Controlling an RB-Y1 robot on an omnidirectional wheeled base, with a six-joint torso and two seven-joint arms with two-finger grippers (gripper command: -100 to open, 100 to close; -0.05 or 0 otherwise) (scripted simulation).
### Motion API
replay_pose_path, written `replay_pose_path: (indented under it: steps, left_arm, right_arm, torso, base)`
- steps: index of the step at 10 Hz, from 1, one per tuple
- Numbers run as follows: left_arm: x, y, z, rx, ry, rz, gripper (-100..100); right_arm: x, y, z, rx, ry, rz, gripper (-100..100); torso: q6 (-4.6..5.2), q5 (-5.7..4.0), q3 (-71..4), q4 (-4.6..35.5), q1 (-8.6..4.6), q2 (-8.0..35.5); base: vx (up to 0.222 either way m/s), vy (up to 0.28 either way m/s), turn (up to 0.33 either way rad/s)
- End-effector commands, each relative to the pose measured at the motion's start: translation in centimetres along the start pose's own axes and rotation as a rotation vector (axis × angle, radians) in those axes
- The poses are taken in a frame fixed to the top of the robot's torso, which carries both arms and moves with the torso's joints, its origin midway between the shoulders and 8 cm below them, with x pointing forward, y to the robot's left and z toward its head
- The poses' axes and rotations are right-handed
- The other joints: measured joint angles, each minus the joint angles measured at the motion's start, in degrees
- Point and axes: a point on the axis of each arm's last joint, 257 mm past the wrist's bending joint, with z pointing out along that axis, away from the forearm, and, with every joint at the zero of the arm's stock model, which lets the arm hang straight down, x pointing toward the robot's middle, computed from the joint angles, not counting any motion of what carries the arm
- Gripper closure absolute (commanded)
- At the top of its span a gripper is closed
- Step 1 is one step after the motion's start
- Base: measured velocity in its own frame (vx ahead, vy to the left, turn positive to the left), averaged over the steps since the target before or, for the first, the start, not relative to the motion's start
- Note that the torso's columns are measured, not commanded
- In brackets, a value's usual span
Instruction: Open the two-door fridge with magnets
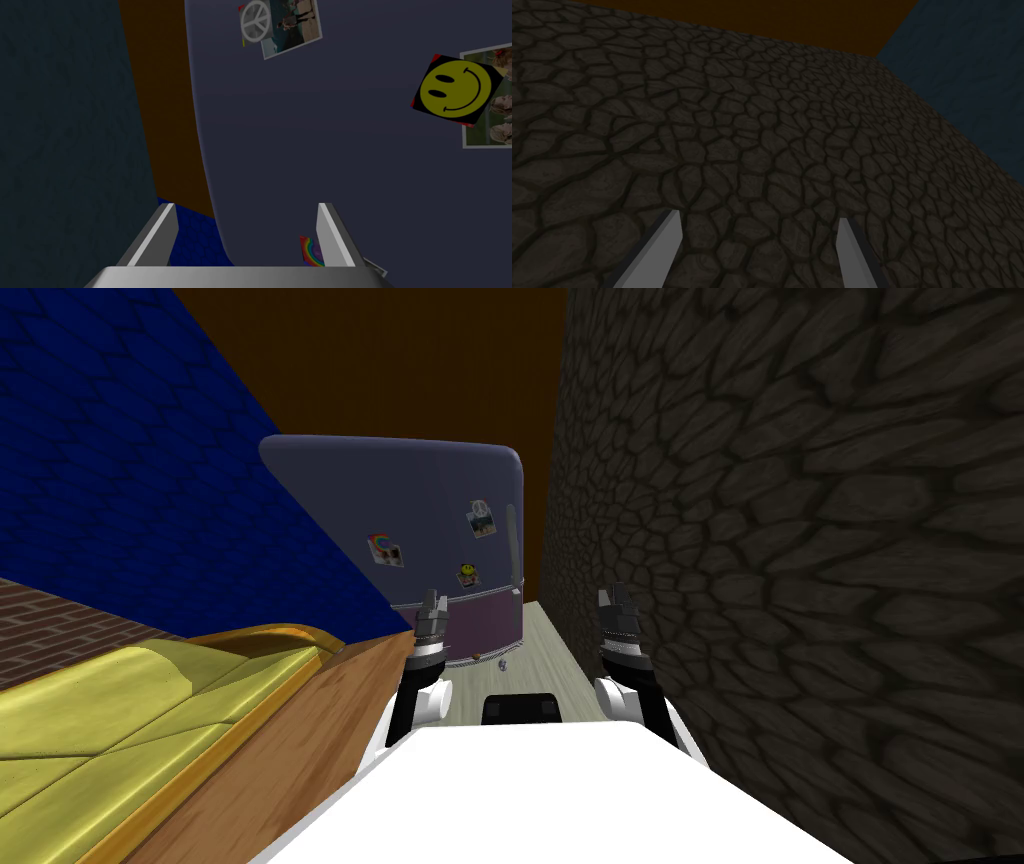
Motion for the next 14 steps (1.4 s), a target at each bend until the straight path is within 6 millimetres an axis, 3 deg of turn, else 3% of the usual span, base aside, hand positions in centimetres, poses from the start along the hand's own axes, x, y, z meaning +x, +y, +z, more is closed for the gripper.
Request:
replay_pose_path:
  steps: [1,9,10,11,14]
  left_arm:
    - [0.0,0.0,0.0,0.000,0.000,0.000,0]
    - [0.0,0.0,0.0,0.000,0.000,0.000,0]
    - [0.2,0.2,-0.1,0.002,0.028,0.016,-100]
    - [0.4,0.3,-0.2,0.003,0.046,0.027,-100]
    - [0.5,1.3,-0.5,0.005,0.096,0.065,-100]
  right_arm:
    - [0.0,0.0,0.0,0.000,0.000,0.000,0]
    - [0.0,0.0,0.0,0.000,0.000,0.000,0]
    - [0.0,0.0,0.0,0.000,0.000,0.000,0]
    - [0.0,0.0,0.0,0.000,0.000,0.000,0]
    - [0.0,0.0,0.0,0.000,0.000,0.000,0]
  torso:
    - [0.00,0.00,-4.67,2.35,0.00,2.32]
    - [0.00,0.00,-70.73,35.37,0.00,35.39]
    - [0.00,0.00,-79.19,39.60,0.00,39.62]
    - [0.00,-0.01,-83.17,41.48,-0.04,41.49]
    - [0.00,-0.04,-84.61,42.24,-0.14,42.18]
  base:
    - [0.000,0.000,0.000]
    - [0.000,0.000,0.000]
    - [0.027,-0.017,0.011]
    - [0.039,-0.031,0.020]
    - [0.074,-0.091,0.031]
